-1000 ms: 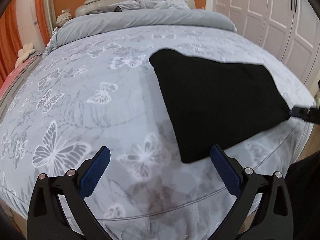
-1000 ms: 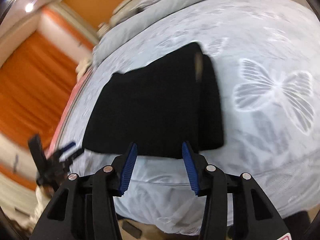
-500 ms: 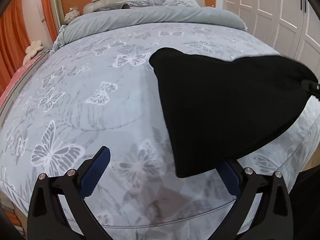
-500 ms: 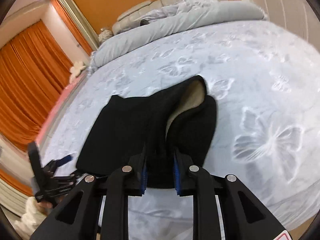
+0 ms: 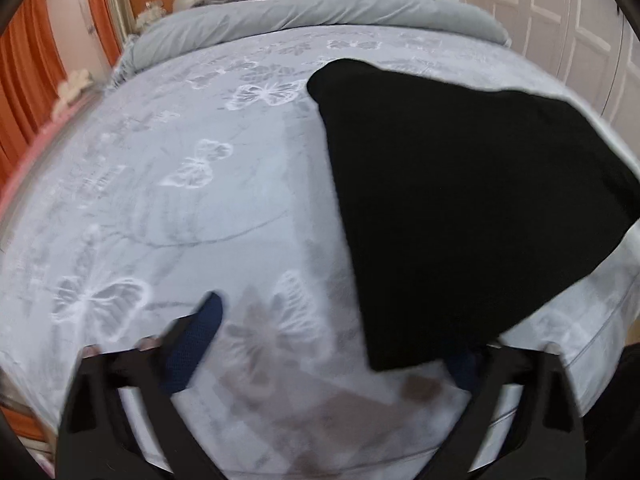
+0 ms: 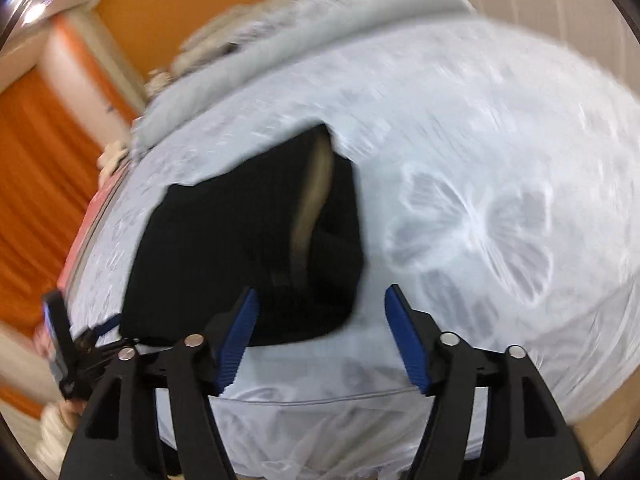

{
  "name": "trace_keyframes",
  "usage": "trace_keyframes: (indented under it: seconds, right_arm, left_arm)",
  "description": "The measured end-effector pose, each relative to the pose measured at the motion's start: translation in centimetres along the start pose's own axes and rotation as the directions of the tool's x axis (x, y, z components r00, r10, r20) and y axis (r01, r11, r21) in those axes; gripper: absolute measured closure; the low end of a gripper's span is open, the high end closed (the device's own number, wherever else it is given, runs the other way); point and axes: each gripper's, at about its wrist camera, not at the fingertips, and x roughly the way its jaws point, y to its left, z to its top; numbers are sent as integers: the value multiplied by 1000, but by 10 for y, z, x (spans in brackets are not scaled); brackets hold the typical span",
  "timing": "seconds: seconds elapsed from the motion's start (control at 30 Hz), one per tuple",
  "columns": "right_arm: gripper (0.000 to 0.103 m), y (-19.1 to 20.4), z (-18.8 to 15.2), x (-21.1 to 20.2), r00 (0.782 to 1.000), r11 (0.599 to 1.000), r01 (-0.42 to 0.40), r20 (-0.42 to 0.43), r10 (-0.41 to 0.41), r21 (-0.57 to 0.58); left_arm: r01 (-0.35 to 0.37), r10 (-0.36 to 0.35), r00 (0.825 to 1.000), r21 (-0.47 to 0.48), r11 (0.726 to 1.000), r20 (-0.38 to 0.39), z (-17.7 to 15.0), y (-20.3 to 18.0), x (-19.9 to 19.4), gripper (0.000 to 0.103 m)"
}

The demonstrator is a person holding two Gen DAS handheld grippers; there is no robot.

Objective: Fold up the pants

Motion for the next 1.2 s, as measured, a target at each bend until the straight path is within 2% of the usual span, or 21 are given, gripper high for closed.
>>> trace_keyframes:
  seconds: [0.07,0.1,0.13,0.2,0.3,0.37,0.4,0.47,0.53,0.6,0.63,0.67,0.7,0.73,0.83,0.93,0.97,1.03,1.07,1.13,1.2]
  right_arm:
    - [32,-9,7,24,994,989,-90,-53,97,118]
    - [37,-13,8,39,983,974,-149,-85,165,170]
    - [67,-11,5,46,978,973,-165,-101,183,164]
    - [76,2,8,55,981,985,-144,-115,155,100]
    - [81,11,11,19,976,973,-216,-22,218,76]
    - [78,3,4,7,970,967,-242,-5,243,85]
    - [72,-8,-2,18,971,966,-226,-45,233,123]
    - [67,-24,-17,44,967,968,-162,-165,194,193]
    - [46,-25,-17,28,971,965,-175,-127,202,195]
    - [31,-17,-6,-5,994,987,-102,-28,106,124]
    - [23,-14,-2,-14,997,991,-82,10,81,103]
    - [22,-10,7,-28,996,994,-74,64,69,75]
    - [21,-7,15,-31,993,994,-89,77,84,57]
    - [21,-3,24,-30,992,993,-107,67,105,38]
    - [21,13,62,3,997,997,-69,-20,68,-45]
    - [21,29,87,50,997,993,-21,-81,12,-117]
    - [25,31,94,69,995,991,-16,-99,3,-130]
    - [98,45,99,90,991,982,-58,-129,35,-177]
    - [99,53,99,97,987,975,-85,-153,54,-204]
    - [99,84,105,78,994,946,-109,-63,94,-305]
    - [100,110,108,50,986,896,-144,14,165,-419]
  left_arm:
    - [92,-93,995,-35,995,-29,3,0,4,67]
    - [118,-119,992,-46,992,-29,3,-1,4,75]
    - [138,-139,990,-33,990,-29,5,-7,2,85]
    - [128,-128,992,-31,991,-5,8,-10,-6,89]
    - [229,-225,973,-119,966,47,15,14,-34,91]
    - [226,-223,974,-110,968,38,11,18,-39,90]
    - [224,-224,975,-98,970,14,9,15,-35,90]
    - [160,-162,984,-28,987,-77,-3,-2,-17,87]
    - [109,-107,993,39,993,-54,-10,-13,-27,82]
    - [153,-153,988,41,987,-4,-9,-11,-52,51]
    - [184,-185,982,19,983,39,-8,-4,-68,16]
    - [197,-195,977,-7,980,90,-5,2,-82,5]
    - [200,-192,969,-36,979,158,1,8,-96,5]
    - [187,-177,969,-43,981,171,10,10,-100,5]
    - [174,-162,974,-60,983,156,50,13,-88,5]
    - [79,-72,993,-74,994,96,85,16,-45,5]
    - [54,-48,996,-86,995,68,95,18,-27,5]
    - [20,-18,1000,-114,993,12,106,24,4,5]
    - [10,-10,1000,-122,992,-3,109,26,14,5]
    - [-27,28,1000,-137,990,4,111,27,22,5]
    - [-37,42,999,-129,991,34,112,24,19,5]
